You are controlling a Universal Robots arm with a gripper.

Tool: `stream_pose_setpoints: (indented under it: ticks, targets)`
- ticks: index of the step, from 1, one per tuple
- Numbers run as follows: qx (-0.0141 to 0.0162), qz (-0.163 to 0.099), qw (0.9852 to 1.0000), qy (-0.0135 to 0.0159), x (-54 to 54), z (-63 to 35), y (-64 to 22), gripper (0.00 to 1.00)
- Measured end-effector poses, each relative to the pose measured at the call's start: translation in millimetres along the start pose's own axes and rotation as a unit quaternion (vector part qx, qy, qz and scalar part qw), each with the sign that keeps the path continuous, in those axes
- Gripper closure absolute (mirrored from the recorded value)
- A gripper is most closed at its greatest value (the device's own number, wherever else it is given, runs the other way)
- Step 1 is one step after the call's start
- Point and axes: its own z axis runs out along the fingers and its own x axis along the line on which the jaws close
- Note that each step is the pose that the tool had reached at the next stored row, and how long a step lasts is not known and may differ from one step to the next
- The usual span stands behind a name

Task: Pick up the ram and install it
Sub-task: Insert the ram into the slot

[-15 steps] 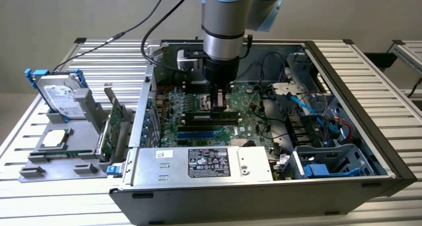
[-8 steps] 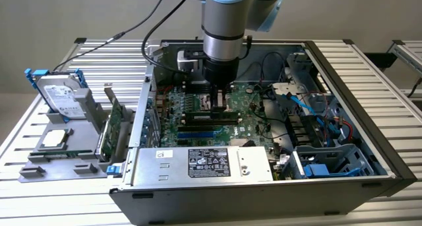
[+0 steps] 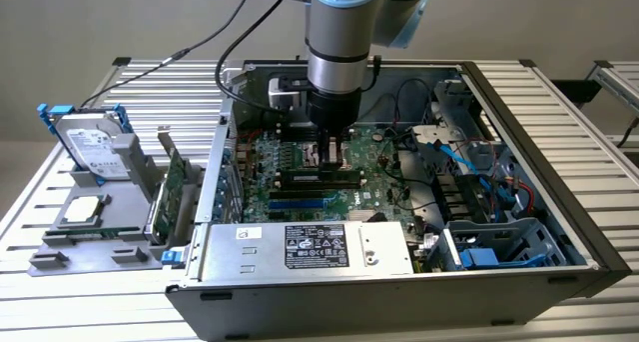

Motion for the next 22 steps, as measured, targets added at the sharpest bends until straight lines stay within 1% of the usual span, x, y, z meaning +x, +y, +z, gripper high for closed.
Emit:
stream_pose_setpoints:
  ticks: [8,13,18,22]
  targets:
    - [-0.0002,0.000,1.0000,0.0000,-1.1,-0.1,0.2,0.86]
    - [-0.0003,0.000,1.0000,0.0001,-0.8,-3.8,2.0,0.86]
    - [-0.0005,0.000,1.0000,0.0007,-0.3,-11.0,2.6,0.86]
    - [-0.0003,0.000,1.0000,0.0005,-0.3,-11.3,2.6,0.86]
